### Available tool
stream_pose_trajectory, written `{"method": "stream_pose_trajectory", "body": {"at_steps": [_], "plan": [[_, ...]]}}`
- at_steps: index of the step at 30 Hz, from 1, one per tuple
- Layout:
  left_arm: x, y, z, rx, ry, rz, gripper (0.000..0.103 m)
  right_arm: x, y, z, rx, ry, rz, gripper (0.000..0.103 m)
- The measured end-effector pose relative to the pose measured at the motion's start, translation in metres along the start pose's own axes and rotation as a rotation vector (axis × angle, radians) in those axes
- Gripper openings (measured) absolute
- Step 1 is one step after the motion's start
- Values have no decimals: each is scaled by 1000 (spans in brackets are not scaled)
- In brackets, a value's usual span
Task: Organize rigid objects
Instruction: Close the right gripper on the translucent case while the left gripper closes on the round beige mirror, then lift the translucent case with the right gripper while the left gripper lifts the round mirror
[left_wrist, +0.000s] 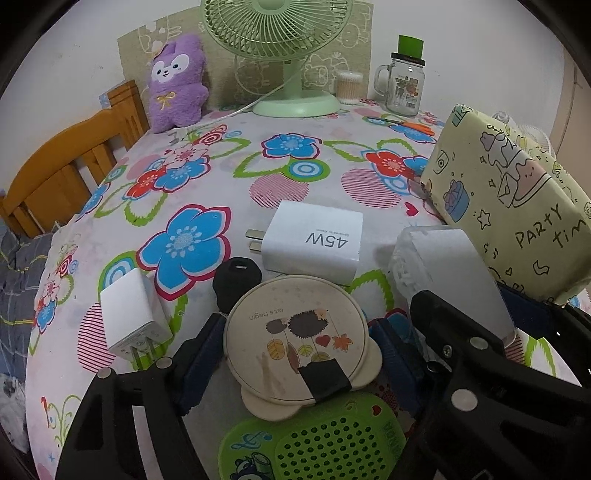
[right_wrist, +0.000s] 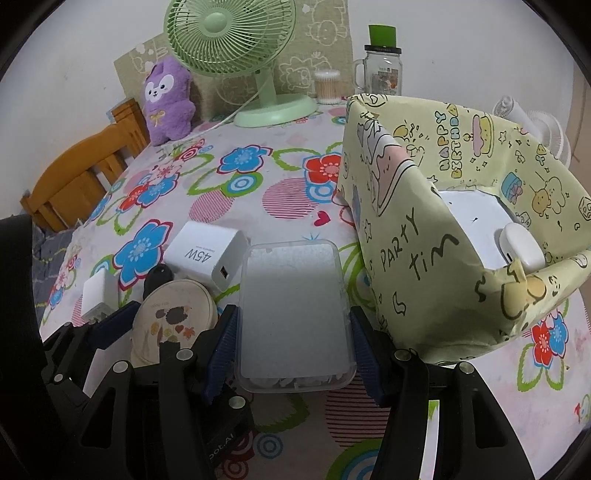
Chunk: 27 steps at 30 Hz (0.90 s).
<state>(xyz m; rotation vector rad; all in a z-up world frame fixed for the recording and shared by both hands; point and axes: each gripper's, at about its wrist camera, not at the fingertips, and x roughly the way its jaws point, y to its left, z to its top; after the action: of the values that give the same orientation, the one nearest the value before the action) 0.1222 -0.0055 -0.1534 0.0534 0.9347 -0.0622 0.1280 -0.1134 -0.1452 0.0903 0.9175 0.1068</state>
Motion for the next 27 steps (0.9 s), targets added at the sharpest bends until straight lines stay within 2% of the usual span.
{"method": "stream_pose_trajectory", "body": {"at_steps": [27], "plan": [[-54,6,-13,-32,-89,50,81,-45,16,-6,-55,-79,24,62]]}}
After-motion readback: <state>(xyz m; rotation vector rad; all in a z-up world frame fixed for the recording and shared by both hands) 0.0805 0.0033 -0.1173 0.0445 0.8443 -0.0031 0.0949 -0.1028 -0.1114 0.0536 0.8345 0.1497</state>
